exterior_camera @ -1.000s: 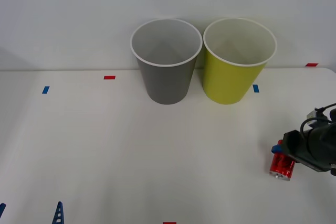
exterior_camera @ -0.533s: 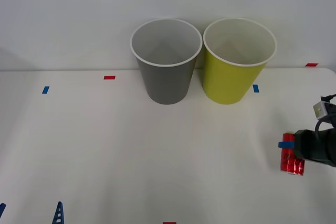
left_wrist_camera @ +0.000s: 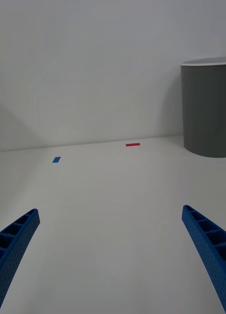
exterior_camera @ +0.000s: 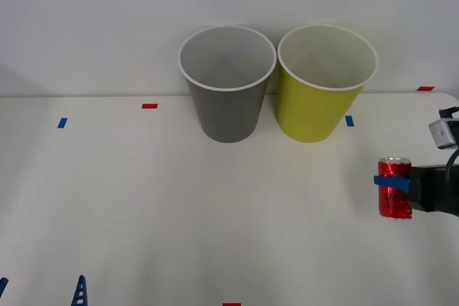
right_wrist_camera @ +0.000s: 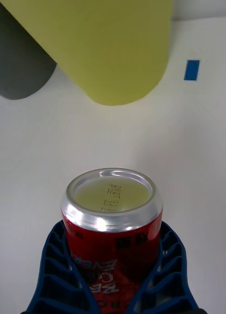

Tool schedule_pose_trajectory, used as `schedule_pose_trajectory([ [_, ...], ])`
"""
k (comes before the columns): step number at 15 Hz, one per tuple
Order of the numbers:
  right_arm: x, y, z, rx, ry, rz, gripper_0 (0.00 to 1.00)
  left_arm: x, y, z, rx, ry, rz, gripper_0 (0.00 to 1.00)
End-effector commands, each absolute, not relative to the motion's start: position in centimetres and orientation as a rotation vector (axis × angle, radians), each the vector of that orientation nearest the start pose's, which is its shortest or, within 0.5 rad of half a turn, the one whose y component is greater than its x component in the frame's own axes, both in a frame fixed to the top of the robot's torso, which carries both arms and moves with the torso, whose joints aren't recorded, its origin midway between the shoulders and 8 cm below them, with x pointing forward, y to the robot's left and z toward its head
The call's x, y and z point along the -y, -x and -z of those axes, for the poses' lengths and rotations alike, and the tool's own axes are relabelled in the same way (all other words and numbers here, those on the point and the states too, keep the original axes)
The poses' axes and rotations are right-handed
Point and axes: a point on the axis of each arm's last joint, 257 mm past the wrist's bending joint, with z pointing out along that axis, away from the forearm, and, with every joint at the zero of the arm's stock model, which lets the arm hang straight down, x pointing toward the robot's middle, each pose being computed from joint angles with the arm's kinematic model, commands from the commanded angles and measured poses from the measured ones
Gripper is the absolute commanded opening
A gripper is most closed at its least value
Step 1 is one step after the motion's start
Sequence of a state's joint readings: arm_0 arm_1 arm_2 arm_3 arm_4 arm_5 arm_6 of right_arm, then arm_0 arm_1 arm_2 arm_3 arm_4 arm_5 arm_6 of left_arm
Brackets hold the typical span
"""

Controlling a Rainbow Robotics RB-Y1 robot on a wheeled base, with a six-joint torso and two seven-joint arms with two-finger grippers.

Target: Put cans in the gray bin and PET bottles in the light green bin.

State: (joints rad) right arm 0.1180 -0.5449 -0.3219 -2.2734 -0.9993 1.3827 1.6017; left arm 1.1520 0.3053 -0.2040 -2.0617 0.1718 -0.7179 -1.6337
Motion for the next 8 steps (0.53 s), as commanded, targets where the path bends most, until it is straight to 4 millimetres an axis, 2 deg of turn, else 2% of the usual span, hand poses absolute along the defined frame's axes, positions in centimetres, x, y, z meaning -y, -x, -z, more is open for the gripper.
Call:
schedule_pose_trajectory([
  [1, 24.6, -39.9, 16.1, -2.143, 0.398, -0.455, 0.0, -28.5, -20.0, 22.3, -1.513, -0.008, -0.107, 1.0],
  [3, 23.9, -40.8, 14.9, -2.065, 0.456, -0.433, 0.0, -28.5, -20.0, 22.3, -1.513, -0.008, -0.107, 1.0],
  [6, 22.6, -41.0, 13.7, -2.026, 0.472, -0.476, 0.0, -28.5, -20.0, 22.3, -1.513, -0.008, -0.107, 1.0],
  [8, 21.1, -42.1, 10.3, -1.942, 0.468, -0.532, 0.0, -28.5, -20.0, 22.3, -1.513, -0.008, -0.107, 1.0],
])
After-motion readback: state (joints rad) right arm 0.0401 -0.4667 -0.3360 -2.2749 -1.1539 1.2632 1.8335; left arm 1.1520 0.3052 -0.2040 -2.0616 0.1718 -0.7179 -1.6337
